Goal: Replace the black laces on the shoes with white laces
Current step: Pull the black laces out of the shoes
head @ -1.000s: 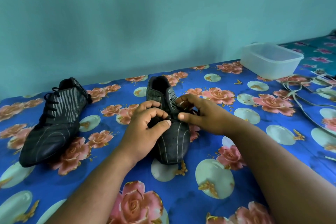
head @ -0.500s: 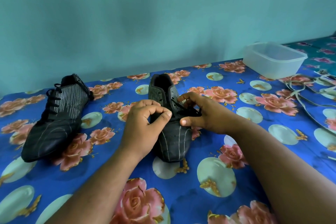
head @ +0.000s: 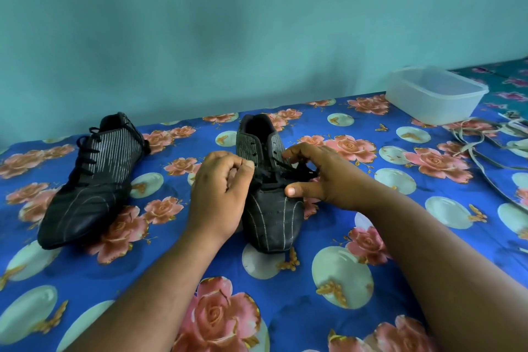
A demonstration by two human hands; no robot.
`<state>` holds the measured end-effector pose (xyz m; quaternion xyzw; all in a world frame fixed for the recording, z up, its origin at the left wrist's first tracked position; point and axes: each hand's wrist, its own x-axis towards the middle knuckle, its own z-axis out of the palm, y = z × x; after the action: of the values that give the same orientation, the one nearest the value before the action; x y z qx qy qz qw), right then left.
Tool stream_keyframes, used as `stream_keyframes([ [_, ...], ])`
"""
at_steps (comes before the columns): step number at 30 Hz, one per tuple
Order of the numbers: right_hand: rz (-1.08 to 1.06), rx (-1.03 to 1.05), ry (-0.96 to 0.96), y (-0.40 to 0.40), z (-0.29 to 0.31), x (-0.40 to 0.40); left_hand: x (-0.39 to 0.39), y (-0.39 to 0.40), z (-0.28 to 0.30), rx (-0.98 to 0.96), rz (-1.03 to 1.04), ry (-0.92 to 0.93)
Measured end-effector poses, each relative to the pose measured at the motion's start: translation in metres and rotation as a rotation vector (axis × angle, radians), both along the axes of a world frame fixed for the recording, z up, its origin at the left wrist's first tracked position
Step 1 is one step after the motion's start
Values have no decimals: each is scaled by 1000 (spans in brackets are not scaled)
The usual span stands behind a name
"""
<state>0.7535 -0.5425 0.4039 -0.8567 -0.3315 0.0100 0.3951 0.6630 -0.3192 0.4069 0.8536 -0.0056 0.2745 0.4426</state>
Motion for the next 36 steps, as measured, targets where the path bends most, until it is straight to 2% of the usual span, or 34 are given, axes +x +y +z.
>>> stream_keyframes([
  [4,-4,-8,-30,0,1,0,-1,0,-1,127,-47,-10],
  [6,-4,-9,-23,0,1,-1,1,0,-3,129,-35,-5],
  [10,4,-8,-14,0,0,-1,0,-1,0,43,-32,-4],
  [14,14,11,-9,1,0,-1,-1,0,4,-243,52,60],
  [16,18,23,1,1,0,-1,1,4,2,-309,63,69],
  [20,16,16,-8,1,-1,1,-2,3,5,-288,16,95],
  [24,16,7,-17,1,0,0,-3,0,1,16,-42,2],
  [26,15,2,-18,1,1,-1,0,1,-3,55,-33,3],
  [30,18,14,-17,1,0,-1,0,-1,0,28,-10,8],
  [36,25,27,-20,1,-3,2,10,22,0,-202,129,93],
])
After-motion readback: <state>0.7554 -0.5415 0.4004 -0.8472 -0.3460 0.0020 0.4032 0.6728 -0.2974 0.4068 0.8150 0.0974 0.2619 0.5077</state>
